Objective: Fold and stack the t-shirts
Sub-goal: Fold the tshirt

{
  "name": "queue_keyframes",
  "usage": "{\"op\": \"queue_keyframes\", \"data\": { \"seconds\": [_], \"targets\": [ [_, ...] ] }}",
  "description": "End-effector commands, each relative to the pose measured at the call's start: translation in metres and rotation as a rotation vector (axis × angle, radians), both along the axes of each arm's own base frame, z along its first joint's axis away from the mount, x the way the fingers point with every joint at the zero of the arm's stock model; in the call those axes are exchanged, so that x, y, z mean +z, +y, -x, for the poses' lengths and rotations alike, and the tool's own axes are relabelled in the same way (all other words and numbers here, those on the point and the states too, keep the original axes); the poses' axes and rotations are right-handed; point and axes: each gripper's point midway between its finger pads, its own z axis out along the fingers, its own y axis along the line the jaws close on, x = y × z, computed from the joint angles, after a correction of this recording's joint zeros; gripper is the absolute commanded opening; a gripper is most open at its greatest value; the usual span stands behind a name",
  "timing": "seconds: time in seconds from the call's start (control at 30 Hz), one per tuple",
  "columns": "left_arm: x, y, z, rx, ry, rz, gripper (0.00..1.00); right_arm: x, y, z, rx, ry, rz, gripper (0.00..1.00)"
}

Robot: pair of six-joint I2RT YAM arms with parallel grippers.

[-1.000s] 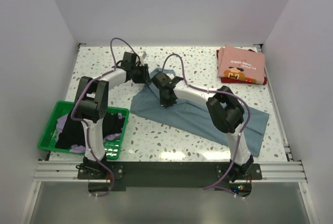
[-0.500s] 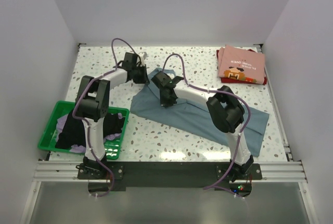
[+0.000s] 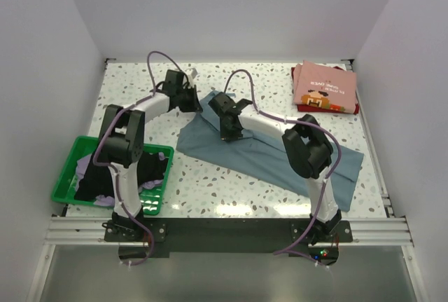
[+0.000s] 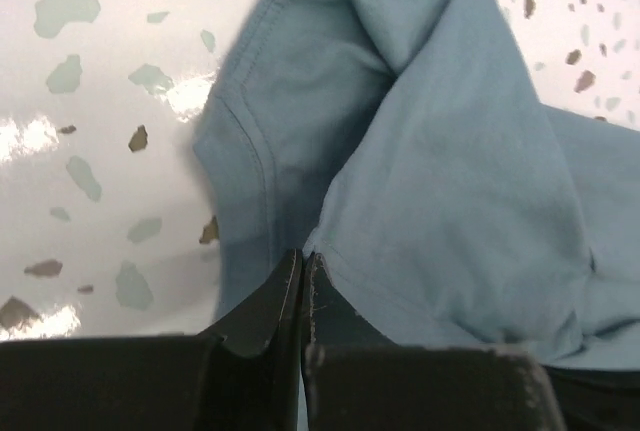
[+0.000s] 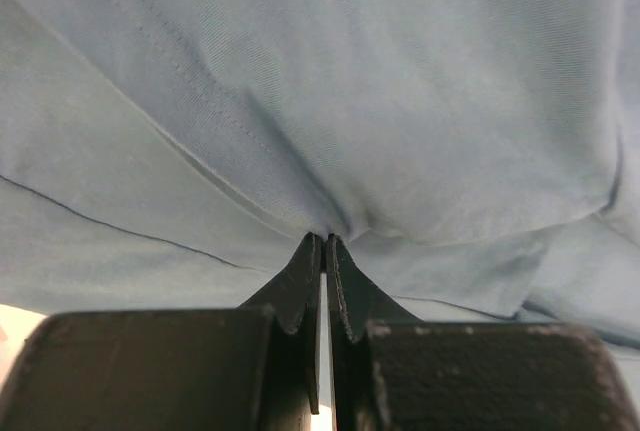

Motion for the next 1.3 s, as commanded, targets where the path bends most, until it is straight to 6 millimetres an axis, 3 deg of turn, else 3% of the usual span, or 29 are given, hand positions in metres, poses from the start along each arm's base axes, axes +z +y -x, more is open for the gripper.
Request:
{"op": "queue_keyframes", "data": {
  "seconds": [0.0, 0.1, 0.53, 0.73, 1.03, 1.27],
  "targets": [
    [0.064, -0.007, 0.002, -0.009, -0.131, 0.078, 0.00, 0.030, -0.014, 0.000, -0.001, -0.041, 0.016, 0.00],
    [0.068, -0.005, 0.016, -0.017, -0.125, 0.082, 0.00, 0.036, -0.015, 0.003, 0.015, -0.042, 0.010, 0.00],
    [0.049, 0.015, 0.082, -0.025, -0.019, 0.022, 0.00, 0.040, -0.024, 0.029, 0.069, 0.013, -0.010, 0.00],
    [0.050, 0.024, 0.107, -0.015, 0.003, 0.010, 0.00, 0.041, -0.027, 0.040, 0.082, 0.028, -0.032, 0.00],
    [0.042, 0.026, 0.138, -0.024, 0.052, 0.013, 0.00, 0.037, -0.031, 0.052, 0.097, 0.050, -0.052, 0.00],
    [0.042, 0.030, 0.149, -0.018, 0.059, 0.002, 0.00, 0.025, -0.028, 0.057, 0.118, 0.084, -0.051, 0.00]
  ]
}}
